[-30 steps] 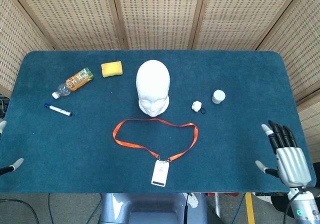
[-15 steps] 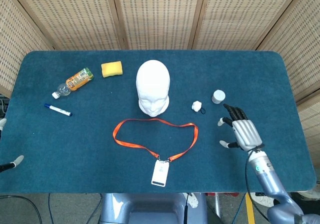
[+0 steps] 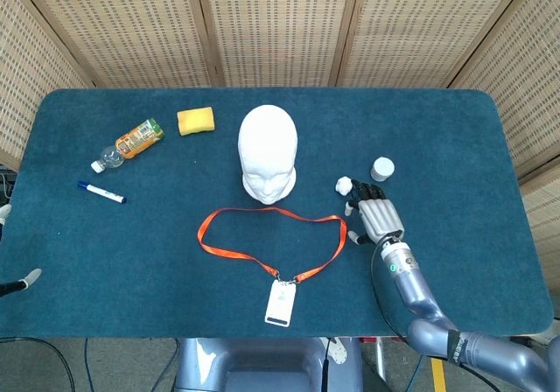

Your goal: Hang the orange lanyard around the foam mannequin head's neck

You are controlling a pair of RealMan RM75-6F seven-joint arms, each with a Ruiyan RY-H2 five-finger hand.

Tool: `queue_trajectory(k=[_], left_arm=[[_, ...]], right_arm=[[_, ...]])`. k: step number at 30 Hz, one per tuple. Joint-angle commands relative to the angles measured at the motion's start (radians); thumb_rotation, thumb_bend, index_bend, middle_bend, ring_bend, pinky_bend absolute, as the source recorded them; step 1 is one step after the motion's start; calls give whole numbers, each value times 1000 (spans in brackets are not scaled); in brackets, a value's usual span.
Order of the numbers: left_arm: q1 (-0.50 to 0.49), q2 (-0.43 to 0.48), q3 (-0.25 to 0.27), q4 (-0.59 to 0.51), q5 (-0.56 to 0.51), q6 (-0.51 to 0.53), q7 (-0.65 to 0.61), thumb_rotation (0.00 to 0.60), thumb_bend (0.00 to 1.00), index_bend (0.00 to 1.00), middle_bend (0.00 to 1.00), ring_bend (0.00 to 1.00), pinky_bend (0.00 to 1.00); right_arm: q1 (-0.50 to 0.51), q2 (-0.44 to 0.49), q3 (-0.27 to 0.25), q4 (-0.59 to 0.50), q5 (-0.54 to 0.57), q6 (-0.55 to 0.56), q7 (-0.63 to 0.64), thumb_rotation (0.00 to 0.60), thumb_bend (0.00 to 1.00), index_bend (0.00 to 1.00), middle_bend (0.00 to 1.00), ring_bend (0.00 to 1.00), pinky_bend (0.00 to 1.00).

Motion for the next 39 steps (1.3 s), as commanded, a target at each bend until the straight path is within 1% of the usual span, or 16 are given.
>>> queue_trajectory(k=[1,7,15,19,24,28,31,35,39], left_arm=[[-2,0,-1,2,-4,-5,-1,600,11,0,0,0,0],[-6,-3,-1,5,-8,-10,3,600,10,0,0,0,0],[-6,1,-1,5,-11,-12,-8,600,11,0,0,0,0],[-6,3,-3,6,-13,-13,-15,600,10,0,0,0,0],[-7,6,-5,7,-21,-16,-23,600,10,0,0,0,0],[-8,7,-6,7,-26,-20,-24,600,10,0,0,0,0],[-8,8,-6,6,-25,-18,-26,600,10,0,0,0,0],[-8,9,-7,7,-26,-20,-31,600,11,0,0,0,0],[-9,9,-6,8,-26,-21,-31,600,10,0,0,0,0]], right_arm=[[33,-42,0,29,39,-2,-47,600,273,427,0,0,0],[73,-95,14,64,101,8,-92,600,277,433,0,0,0],[121,-153,14,150,180,10,-150,600,302,450,0,0,0],[136,-172,9,180,193,15,-166,600,306,466,0,0,0],[147,-196,7,209,186,25,-158,600,315,527,0,0,0],[152,-207,2,224,181,24,-152,600,327,535,0,0,0],[158,-217,-3,242,179,25,-159,600,358,540,0,0,0],[161,-225,-2,249,182,24,-153,600,419,580,0,0,0],[163,-231,-4,256,175,27,-150,600,434,595,0,0,0]])
